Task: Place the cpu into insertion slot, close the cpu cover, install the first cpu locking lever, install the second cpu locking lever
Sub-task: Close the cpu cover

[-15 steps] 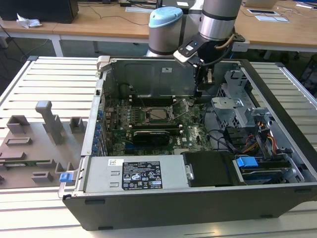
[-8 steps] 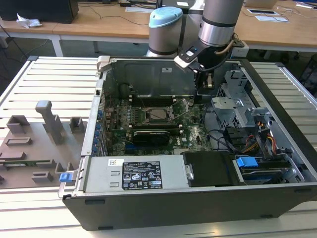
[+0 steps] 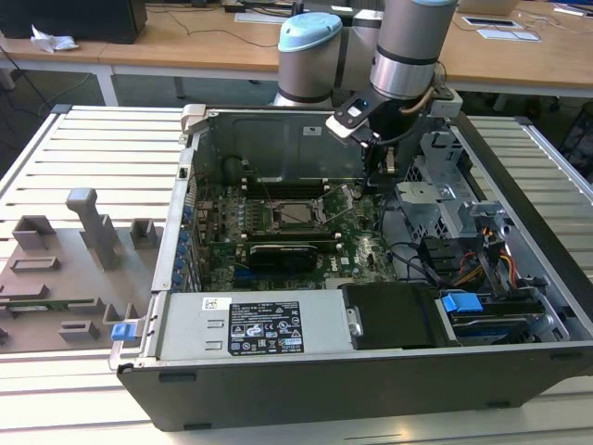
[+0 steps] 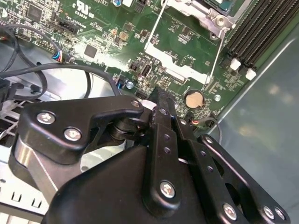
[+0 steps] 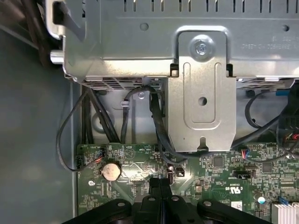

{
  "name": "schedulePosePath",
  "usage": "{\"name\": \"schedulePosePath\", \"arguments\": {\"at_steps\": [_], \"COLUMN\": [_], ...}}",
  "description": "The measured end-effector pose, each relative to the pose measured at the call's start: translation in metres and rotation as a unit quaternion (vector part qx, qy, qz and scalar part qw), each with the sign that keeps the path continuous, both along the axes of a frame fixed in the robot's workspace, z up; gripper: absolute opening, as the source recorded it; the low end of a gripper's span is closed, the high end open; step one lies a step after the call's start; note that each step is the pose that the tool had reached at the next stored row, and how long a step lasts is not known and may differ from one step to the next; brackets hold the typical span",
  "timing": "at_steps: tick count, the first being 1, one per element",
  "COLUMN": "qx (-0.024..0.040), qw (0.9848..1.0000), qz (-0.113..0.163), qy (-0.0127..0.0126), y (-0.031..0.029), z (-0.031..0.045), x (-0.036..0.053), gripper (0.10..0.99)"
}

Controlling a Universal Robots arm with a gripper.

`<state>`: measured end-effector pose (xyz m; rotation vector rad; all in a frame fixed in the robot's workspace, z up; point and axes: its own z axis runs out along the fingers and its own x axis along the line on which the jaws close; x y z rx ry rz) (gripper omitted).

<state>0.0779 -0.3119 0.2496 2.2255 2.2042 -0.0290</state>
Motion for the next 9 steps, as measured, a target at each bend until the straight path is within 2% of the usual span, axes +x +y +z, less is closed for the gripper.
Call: {"name": "schedulePosePath", "arguments": {"at_steps": [5,9], "qx": [0.0000,0.0000], "qw": [1.0000,1.0000], "qz": [0.000,0.000], "qy": [0.0000,0.0000], "y": [0.0000,0.0000], "z": [-0.0082,-0.0102], "x": [-0.0021,-0.0100], "gripper": [0.106,0.106]}}
